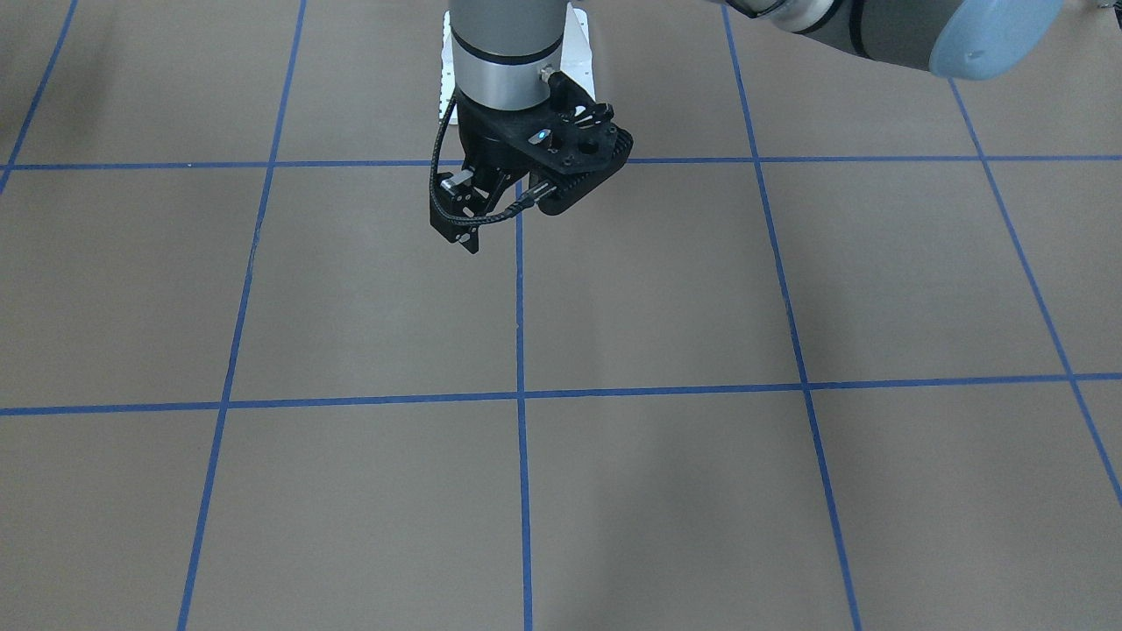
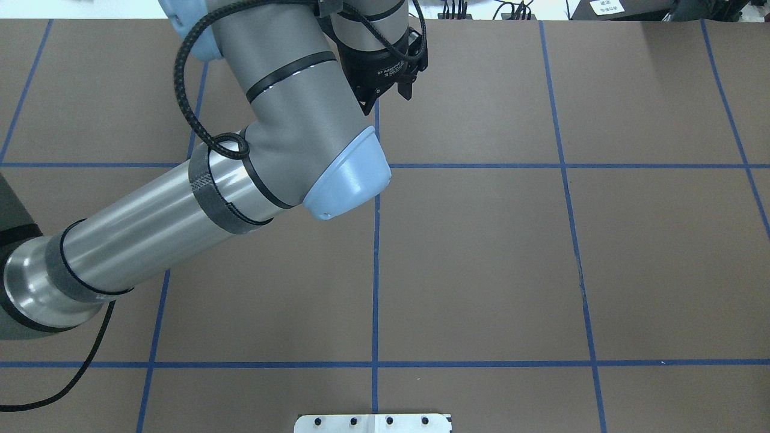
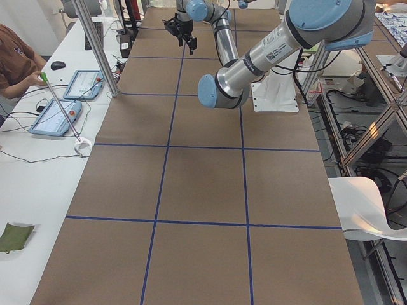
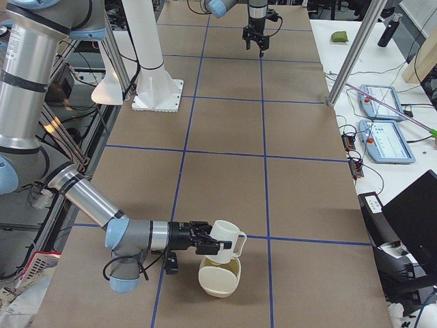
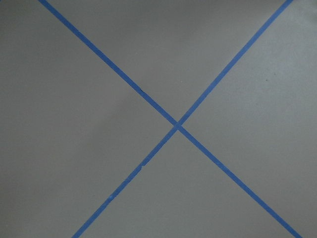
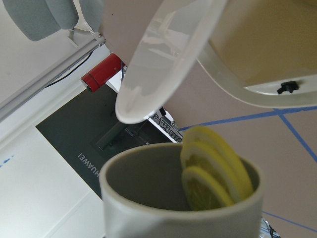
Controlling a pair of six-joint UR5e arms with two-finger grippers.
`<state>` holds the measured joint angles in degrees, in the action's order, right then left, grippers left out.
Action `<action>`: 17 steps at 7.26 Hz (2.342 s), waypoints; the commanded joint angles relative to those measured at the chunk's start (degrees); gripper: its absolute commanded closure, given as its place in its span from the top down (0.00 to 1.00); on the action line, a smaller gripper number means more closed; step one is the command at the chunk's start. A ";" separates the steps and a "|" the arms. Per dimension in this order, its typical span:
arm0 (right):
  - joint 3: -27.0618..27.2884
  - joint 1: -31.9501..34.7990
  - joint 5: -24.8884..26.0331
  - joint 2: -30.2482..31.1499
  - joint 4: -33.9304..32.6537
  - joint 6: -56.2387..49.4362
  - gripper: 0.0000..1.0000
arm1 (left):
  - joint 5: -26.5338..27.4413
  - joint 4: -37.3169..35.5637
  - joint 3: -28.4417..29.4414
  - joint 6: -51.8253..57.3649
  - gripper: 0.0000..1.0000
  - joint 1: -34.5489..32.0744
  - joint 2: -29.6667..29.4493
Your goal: Left arm hands cup to right arm to dump lemon
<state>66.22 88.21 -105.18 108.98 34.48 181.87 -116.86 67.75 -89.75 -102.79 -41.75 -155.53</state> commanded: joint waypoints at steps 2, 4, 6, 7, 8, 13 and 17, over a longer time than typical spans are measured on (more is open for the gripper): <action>-0.13 1.60 -2.21 -0.17 0.24 7.19 0.16 | 0.06 -0.07 0.19 1.45 1.00 -0.26 0.05; 3.44 2.22 -2.31 -0.09 0.33 6.57 0.19 | 0.06 -0.07 0.36 1.63 1.00 -0.17 -0.04; 11.00 2.14 -2.48 -0.35 -5.79 -0.31 0.24 | 0.06 -0.07 0.45 1.63 1.00 -0.09 0.05; 12.42 1.88 -2.57 -0.52 -7.13 -6.99 0.23 | 0.06 -0.07 0.54 1.63 1.00 0.00 0.05; 12.70 0.13 -2.57 -1.83 -7.93 -12.10 0.23 | 0.06 -0.07 0.54 1.63 1.00 0.09 0.05; 18.77 -8.56 -1.43 -12.11 -29.46 -52.66 0.26 | 0.06 0.02 0.71 2.15 1.00 0.00 0.05; 19.73 -20.51 3.75 -19.75 -38.67 -90.71 0.20 | 0.06 0.10 0.10 6.70 1.00 0.27 0.31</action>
<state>85.45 71.08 -102.82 91.94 -1.20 102.65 -116.75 67.77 -89.32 -98.03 -41.58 -155.30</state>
